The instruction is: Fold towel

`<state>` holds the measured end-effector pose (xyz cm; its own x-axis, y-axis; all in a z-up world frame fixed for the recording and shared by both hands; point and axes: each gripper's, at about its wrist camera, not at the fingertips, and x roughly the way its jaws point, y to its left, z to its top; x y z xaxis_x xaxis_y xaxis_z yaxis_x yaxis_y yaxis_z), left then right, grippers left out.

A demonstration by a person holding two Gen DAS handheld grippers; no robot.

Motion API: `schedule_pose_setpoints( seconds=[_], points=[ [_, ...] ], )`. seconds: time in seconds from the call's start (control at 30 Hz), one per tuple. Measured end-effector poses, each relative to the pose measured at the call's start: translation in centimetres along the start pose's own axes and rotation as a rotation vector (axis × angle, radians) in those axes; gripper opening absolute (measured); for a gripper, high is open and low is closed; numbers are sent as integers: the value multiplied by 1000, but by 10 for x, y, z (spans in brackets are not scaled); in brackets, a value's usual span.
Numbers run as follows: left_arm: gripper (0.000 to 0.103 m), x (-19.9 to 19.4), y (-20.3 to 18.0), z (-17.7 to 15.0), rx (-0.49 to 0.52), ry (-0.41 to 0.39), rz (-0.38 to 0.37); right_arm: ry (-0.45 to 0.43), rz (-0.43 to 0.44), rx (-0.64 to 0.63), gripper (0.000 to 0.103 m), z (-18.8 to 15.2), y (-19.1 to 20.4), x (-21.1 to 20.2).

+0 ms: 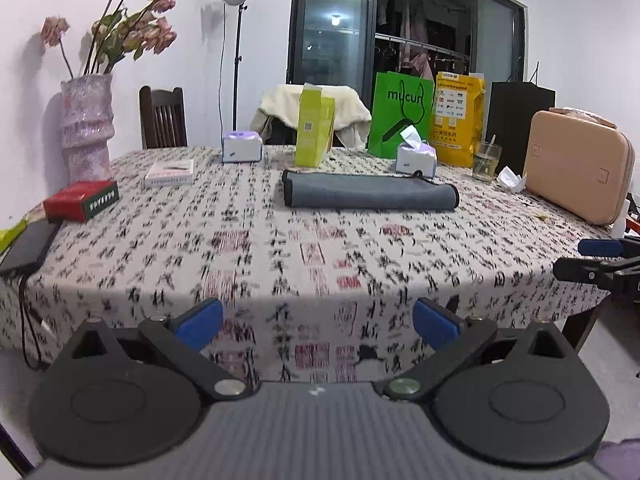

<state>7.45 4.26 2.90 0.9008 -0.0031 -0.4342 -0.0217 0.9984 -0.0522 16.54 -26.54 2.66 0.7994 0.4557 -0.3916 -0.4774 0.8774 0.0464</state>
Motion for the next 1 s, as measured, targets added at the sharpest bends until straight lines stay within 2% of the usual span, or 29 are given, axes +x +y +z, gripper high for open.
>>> schedule_pose_setpoints(
  seconds=[0.3, 0.43, 0.53, 0.73, 0.9, 1.0],
  points=[
    [103, -13, 0, -14, -3, -8, -9, -15, 25, -18, 102, -19, 17, -13],
    [103, -22, -5, -22, 26, -39, 10, -52, 33, -4, 102, -27, 23, -24],
    [103, -26, -6, -28, 31, -45, 15, -88, 27, -43, 103, -34, 30, -34],
    [103, -39, -10, -40, 20, -47, -14, -104, 56, -36, 103, -49, 42, -46],
    [103, -53, -19, -50, 33, -53, -75, -170, 36, -84, 103, -61, 58, -62],
    [103, -57, -23, -52, 37, -67, -81, -170, 38, -103, 103, -65, 65, -67]
  ],
)
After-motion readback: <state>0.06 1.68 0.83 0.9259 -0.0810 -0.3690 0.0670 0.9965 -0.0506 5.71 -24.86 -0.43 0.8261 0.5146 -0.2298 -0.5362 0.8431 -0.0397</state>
